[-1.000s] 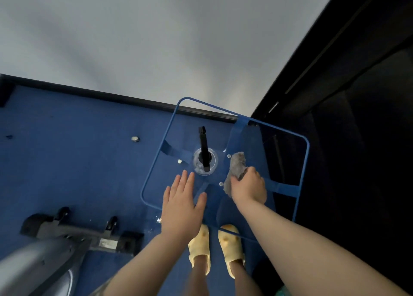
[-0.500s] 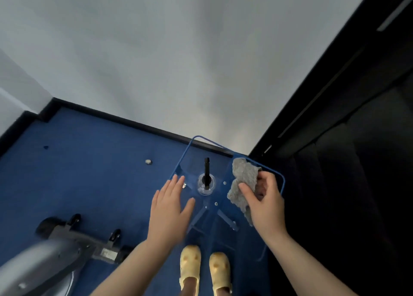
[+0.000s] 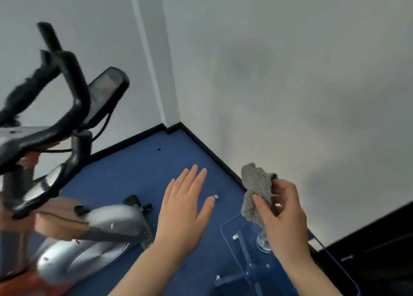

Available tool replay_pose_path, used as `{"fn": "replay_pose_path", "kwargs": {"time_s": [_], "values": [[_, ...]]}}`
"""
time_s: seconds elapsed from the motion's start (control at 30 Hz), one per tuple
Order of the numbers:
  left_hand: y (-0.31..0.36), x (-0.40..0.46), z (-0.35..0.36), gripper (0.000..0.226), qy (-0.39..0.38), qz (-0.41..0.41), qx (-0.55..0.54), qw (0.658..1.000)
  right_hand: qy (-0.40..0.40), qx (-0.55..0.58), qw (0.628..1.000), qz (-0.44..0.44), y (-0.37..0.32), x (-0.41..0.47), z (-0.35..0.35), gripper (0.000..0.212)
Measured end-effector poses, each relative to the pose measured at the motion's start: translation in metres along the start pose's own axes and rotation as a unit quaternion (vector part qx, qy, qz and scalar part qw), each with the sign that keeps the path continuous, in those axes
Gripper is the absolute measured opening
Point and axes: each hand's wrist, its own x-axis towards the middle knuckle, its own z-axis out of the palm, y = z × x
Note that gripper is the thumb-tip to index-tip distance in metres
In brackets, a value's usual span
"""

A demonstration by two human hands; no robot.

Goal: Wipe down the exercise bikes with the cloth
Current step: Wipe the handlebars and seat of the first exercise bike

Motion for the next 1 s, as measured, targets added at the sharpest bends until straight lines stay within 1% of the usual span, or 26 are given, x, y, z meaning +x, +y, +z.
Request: {"fn": "replay_pose_path", "kwargs": {"time_s": [0.03, 0.1, 0.13, 0.2, 0.27, 0.37, 0.43, 0.5, 0.57, 0.67, 0.73, 0.87, 1.0], "values": [[-0.010, -0.011, -0.015, 0.070, 0.022, -0.024, 0.005, 0.999, -0.028, 0.011, 0.999, -0.018, -0.011, -0.001, 0.016, 0.035], [-0.015, -0.025, -0.031, 0.068, 0.039, -0.041, 0.007, 0.998, -0.054, 0.027, 0.998, -0.036, -0.024, -0.004, 0.030, 0.042], [-0.022, -0.035, -0.041, 0.067, 0.054, -0.055, 0.015, 0.997, -0.078, 0.033, 0.995, -0.051, -0.033, -0.007, 0.042, 0.043], [-0.036, -0.060, -0.065, 0.064, 0.084, -0.086, 0.027, 0.992, -0.127, 0.035, 0.988, -0.084, -0.052, -0.019, 0.068, 0.042], [-0.048, -0.083, -0.088, 0.061, 0.120, -0.106, 0.027, 0.987, -0.159, 0.038, 0.979, -0.121, -0.071, -0.033, 0.091, 0.037], [-0.069, -0.114, -0.120, 0.061, 0.164, -0.143, 0.023, 0.976, -0.177, 0.038, 0.968, -0.173, -0.099, -0.056, 0.123, 0.031], [-0.083, -0.131, -0.139, 0.061, 0.193, -0.153, 0.017, 0.969, -0.187, 0.043, 0.963, -0.190, -0.113, -0.071, 0.142, 0.027], [-0.101, -0.145, -0.157, 0.061, 0.211, -0.162, 0.009, 0.964, -0.198, 0.046, 0.958, -0.202, -0.125, -0.087, 0.162, 0.027], [-0.122, -0.159, -0.176, 0.063, 0.216, -0.170, 0.007, 0.961, -0.204, 0.049, 0.956, -0.205, -0.137, -0.104, 0.185, 0.029], [-0.159, -0.179, -0.207, 0.062, 0.211, -0.172, 0.006, 0.962, -0.193, 0.050, 0.958, -0.206, -0.152, -0.131, 0.222, 0.034], [-0.186, -0.190, -0.229, 0.058, 0.195, -0.172, 0.012, 0.966, -0.175, 0.048, 0.965, -0.191, -0.163, -0.147, 0.245, 0.036], [-0.237, -0.204, -0.265, 0.054, 0.160, -0.163, 0.022, 0.973, -0.140, 0.046, 0.976, -0.163, -0.184, -0.172, 0.288, 0.032], [-0.274, -0.204, -0.283, 0.052, 0.140, -0.150, 0.006, 0.979, -0.113, 0.025, 0.983, -0.142, -0.196, -0.183, 0.317, 0.036]]}}
